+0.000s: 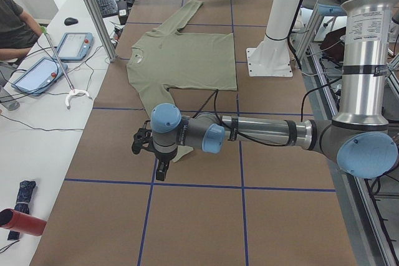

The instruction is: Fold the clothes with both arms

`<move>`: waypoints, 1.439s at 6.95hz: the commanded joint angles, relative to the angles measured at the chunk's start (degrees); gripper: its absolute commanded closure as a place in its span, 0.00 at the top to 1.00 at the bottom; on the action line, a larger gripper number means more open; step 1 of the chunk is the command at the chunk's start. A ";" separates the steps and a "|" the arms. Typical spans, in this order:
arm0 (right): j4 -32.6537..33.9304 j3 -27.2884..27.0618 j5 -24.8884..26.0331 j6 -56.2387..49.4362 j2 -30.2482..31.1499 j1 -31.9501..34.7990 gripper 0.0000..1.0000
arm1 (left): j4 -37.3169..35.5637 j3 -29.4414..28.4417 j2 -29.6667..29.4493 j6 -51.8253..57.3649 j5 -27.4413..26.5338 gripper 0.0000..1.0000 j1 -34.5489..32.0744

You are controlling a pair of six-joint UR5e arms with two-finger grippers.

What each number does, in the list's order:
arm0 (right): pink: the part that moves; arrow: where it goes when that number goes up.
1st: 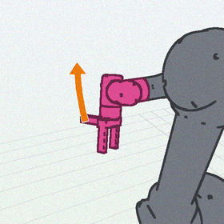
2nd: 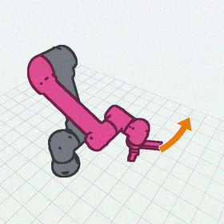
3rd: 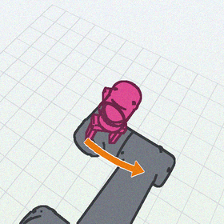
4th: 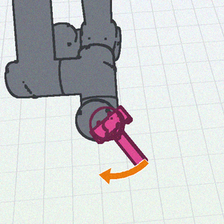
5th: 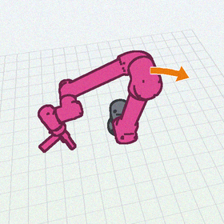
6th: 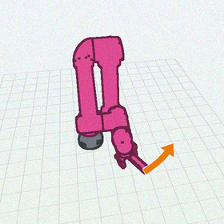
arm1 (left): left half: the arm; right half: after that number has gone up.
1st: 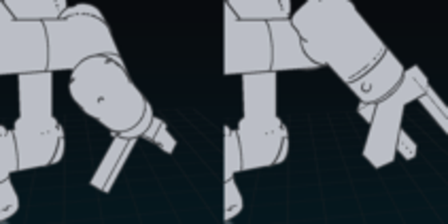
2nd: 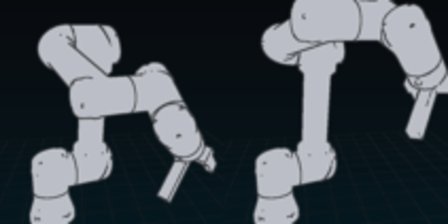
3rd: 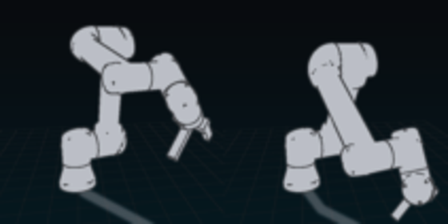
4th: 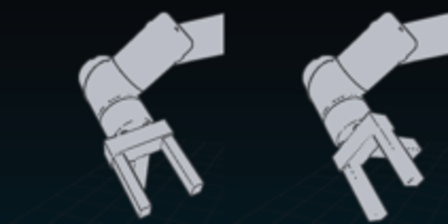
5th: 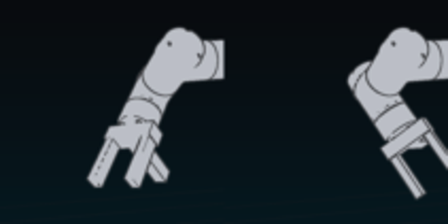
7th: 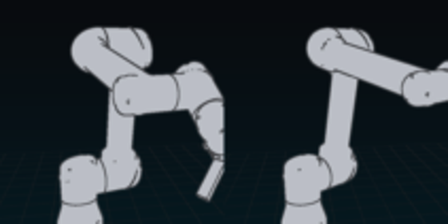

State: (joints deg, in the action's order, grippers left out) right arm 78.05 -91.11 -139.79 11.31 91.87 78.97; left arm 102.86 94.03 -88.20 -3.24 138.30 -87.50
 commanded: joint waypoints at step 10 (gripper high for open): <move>-24.26 23.42 3.91 19.63 -8.02 -8.04 0.78 | 5.25 -0.07 -0.48 -0.45 3.37 1.00 0.49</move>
State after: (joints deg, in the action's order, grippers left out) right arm 53.78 -68.81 -136.04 30.84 83.80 70.98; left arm 108.11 93.93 -88.65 -3.66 140.95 -87.01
